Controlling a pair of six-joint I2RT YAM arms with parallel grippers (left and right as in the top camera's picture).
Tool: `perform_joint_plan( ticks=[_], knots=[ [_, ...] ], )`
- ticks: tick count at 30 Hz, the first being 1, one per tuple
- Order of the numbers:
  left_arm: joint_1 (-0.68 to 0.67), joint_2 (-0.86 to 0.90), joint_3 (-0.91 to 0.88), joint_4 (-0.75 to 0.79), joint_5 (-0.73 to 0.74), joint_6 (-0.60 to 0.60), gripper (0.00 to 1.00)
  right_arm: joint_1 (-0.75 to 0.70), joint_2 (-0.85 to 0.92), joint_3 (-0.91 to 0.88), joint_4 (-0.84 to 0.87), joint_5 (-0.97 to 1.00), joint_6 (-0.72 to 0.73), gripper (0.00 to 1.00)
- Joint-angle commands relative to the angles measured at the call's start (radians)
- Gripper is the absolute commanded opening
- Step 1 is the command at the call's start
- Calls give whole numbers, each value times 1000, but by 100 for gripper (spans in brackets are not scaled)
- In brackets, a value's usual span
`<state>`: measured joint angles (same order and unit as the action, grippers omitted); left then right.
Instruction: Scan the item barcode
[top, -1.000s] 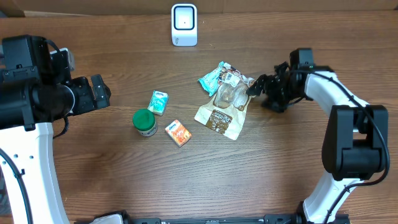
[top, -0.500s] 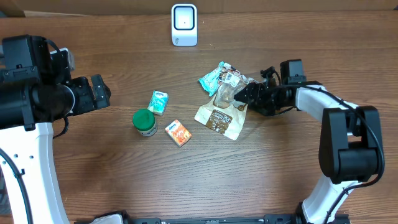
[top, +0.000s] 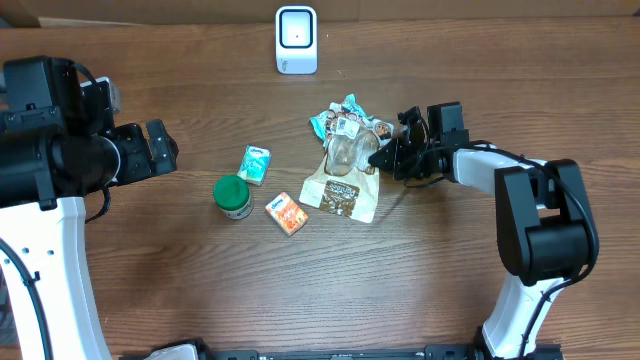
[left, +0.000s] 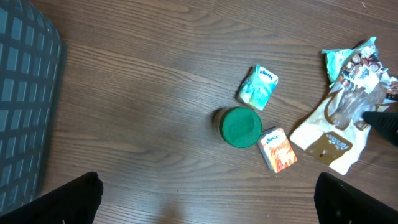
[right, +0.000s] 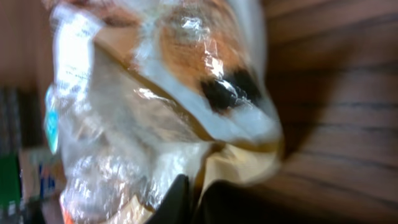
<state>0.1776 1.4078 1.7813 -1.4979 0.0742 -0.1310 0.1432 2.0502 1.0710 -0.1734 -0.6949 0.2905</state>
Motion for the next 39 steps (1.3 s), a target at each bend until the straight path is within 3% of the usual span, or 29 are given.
perform_joint_plan(
  ticks=[1,4,9,16,21,29,39],
  knots=[
    [5,-5,23,-2,-3,-4,100,2,50,-25,-21,-57,-8,4],
    [5,-5,23,-2,-3,-4,100,-11,35,8,-85,-127,-8,4],
    [5,-6,23,-2,-3,-4,100,-4,-35,122,-332,-112,-57,4],
    [5,-6,23,-2,-3,-4,100,104,-147,329,-718,159,-64,4],
    [5,-6,23,-2,-3,-4,100,223,-160,445,-875,321,-37,4],
    [5,-6,23,-2,-3,-4,100,399,-156,495,-962,589,105,4],
    [5,-5,23,-2,-3,-4,100,509,-140,495,-927,537,129,4]
  ],
)
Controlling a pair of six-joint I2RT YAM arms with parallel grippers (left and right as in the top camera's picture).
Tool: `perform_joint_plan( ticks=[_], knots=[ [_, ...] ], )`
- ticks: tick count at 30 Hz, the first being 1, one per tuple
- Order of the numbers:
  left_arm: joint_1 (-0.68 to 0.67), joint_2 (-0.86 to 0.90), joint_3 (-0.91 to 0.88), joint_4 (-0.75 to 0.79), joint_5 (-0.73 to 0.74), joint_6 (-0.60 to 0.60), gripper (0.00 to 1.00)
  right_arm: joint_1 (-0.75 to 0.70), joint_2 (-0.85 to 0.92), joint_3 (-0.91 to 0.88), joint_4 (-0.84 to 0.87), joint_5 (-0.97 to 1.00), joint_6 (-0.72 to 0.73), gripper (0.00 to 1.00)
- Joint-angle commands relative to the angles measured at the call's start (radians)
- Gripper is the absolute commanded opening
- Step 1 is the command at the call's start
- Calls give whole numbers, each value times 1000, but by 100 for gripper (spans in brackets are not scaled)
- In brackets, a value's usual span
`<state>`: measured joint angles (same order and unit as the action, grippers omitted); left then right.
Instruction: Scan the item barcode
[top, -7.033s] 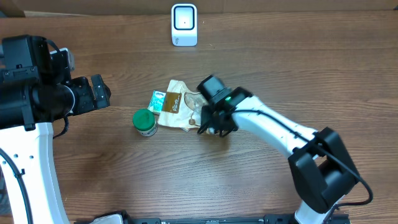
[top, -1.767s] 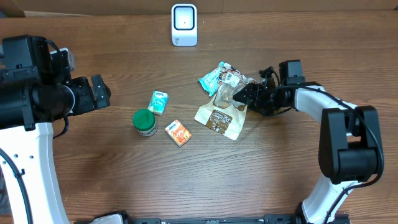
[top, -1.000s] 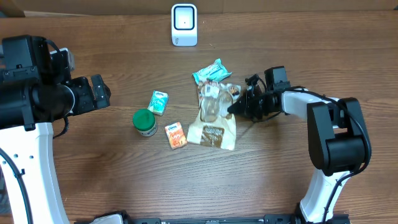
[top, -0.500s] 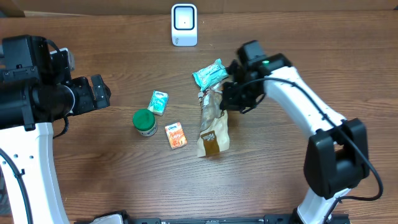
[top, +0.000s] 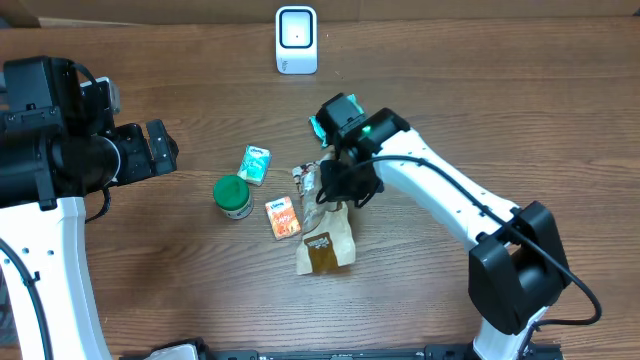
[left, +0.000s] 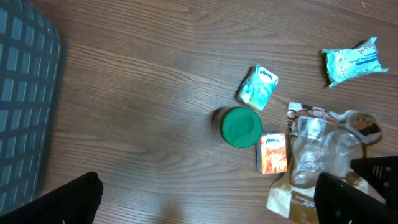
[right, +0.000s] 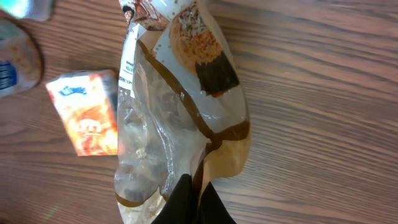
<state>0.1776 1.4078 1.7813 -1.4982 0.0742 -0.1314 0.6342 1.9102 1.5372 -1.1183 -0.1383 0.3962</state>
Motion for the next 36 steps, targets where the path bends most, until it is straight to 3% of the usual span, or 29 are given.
perform_joint_plan(
  ticks=[1,15,17,20,23,36],
  knots=[
    [5,-6,23,-2,-3,-3,100,19,0,29,23,-36,23,4],
    [5,-6,23,-2,-3,-3,100,26,0,29,77,-145,19,6],
    [5,-5,23,-2,-3,-3,99,34,0,29,85,-144,19,13],
    [5,-6,23,-2,-3,-3,99,53,4,28,112,-144,19,31],
    [5,-6,23,-2,-3,-3,100,73,27,27,142,-145,21,39],
    [5,-5,23,-2,-3,-3,100,118,161,27,250,-246,23,36]
  ],
)
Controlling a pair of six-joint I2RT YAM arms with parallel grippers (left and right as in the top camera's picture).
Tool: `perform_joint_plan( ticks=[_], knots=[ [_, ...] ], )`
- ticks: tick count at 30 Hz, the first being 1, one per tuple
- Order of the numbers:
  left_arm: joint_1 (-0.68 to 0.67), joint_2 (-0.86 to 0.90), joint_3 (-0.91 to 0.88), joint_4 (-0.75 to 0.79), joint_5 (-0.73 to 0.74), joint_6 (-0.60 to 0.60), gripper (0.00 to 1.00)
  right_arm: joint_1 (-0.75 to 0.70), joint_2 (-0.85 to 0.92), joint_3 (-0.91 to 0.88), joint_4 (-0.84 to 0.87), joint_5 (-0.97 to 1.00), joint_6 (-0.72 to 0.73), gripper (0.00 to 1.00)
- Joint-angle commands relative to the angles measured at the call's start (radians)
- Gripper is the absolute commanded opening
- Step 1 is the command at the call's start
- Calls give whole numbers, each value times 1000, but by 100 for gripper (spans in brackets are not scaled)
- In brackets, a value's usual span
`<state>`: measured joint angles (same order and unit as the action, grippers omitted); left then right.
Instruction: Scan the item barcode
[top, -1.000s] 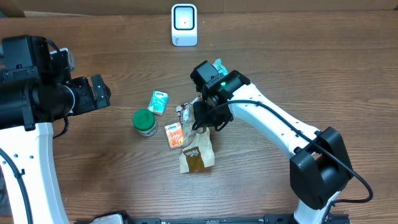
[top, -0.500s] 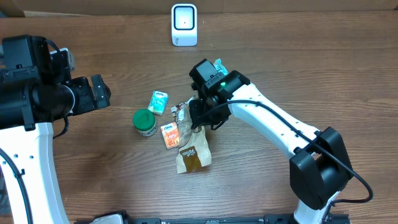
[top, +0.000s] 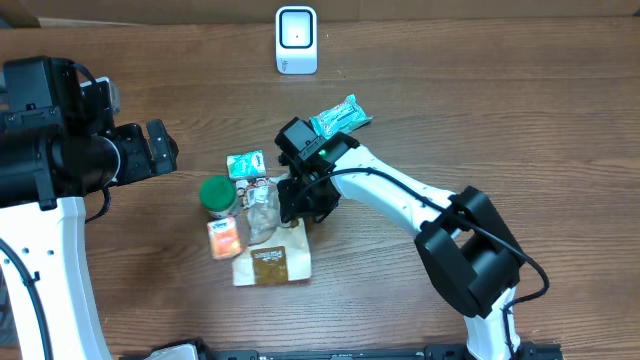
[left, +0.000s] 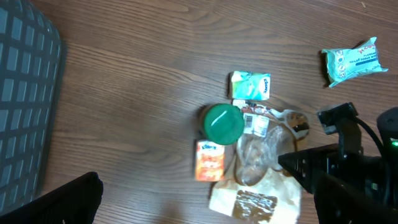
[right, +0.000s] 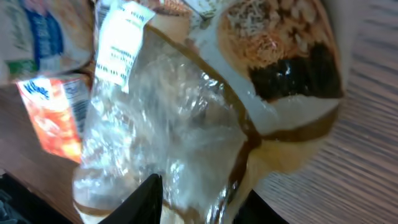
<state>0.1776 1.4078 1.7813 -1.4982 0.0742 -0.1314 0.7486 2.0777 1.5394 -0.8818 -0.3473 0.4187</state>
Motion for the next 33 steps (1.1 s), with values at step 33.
perform_joint_plan(
  ticks=[33],
  knots=[
    [5,-6,23,-2,-3,-3,100,-135,11,-270,345,-277,132,34]
  ],
)
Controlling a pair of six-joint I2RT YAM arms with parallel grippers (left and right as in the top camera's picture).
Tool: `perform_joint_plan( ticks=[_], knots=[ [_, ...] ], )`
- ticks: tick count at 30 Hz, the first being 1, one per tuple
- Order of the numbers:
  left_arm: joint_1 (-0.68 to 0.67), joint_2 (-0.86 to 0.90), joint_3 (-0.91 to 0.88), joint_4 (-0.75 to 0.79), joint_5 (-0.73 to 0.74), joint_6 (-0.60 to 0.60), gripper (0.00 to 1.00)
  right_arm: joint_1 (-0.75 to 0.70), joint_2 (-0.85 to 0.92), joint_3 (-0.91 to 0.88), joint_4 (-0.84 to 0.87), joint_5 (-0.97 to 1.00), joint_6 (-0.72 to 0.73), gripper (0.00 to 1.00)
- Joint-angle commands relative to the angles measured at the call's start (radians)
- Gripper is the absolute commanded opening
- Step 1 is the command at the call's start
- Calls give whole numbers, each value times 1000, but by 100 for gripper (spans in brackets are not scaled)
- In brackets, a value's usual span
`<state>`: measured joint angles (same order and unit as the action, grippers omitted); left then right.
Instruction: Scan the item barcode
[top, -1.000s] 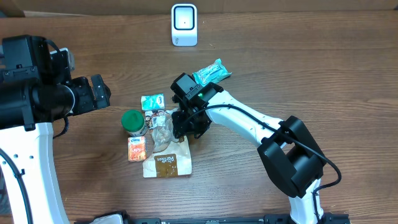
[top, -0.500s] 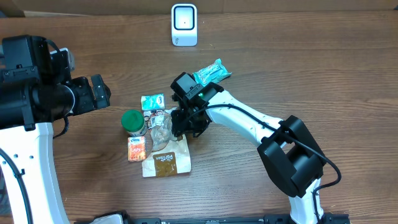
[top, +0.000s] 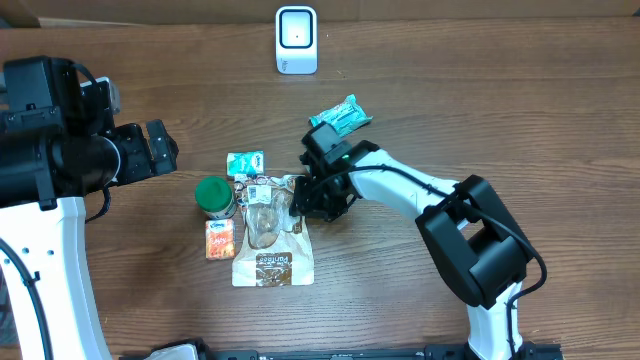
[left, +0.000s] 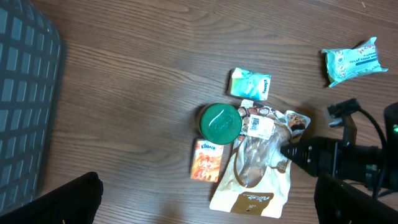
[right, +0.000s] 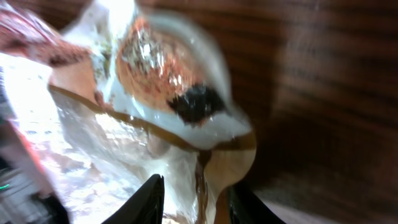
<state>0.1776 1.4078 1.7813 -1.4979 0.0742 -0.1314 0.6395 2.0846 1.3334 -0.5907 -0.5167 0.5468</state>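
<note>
The white and brown snack bag (top: 268, 240) lies flat at the table's middle, its clear window up, with a white label (top: 262, 186) at its top edge. My right gripper (top: 304, 201) sits low at the bag's upper right edge. In the right wrist view its fingers (right: 153, 198) stand apart, open, with the bag's seam (right: 205, 168) between them. The white scanner (top: 296, 40) stands at the far edge. My left gripper (left: 208, 208) hangs open high over the left side, far from the bag (left: 252, 168).
A green-lidded jar (top: 214, 195), a green tissue pack (top: 245, 163) and an orange tissue pack (top: 219, 238) crowd the bag's left side. A teal wipes pack (top: 340, 116) lies behind the right arm. A grey basket (left: 25, 106) stands at far left.
My right gripper has shifted a little to the right, from over the bag's top to its right upper edge. The bag now lies straighter. The jaws are still open.
My right gripper was shut on the bag beside the teal pack. Then bag and gripper were further left, by the orange pack. Later the bag had crowded the jar and packs leftward and the jaws stood open. Now the gripper sits at the bag's edge.
</note>
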Motion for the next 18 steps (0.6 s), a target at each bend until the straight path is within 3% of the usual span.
perform_joint_plan(
  ticks=[1,10,18],
  knots=[
    [5,-5,23,-2,-3,-3,99,-32,4,-86,89,-136,3,34],
    [5,-6,23,-2,-3,-3,100,6,4,-295,489,-276,162,34],
    [5,-5,23,-2,-3,-3,100,93,5,-295,619,-153,257,29]
  ],
)
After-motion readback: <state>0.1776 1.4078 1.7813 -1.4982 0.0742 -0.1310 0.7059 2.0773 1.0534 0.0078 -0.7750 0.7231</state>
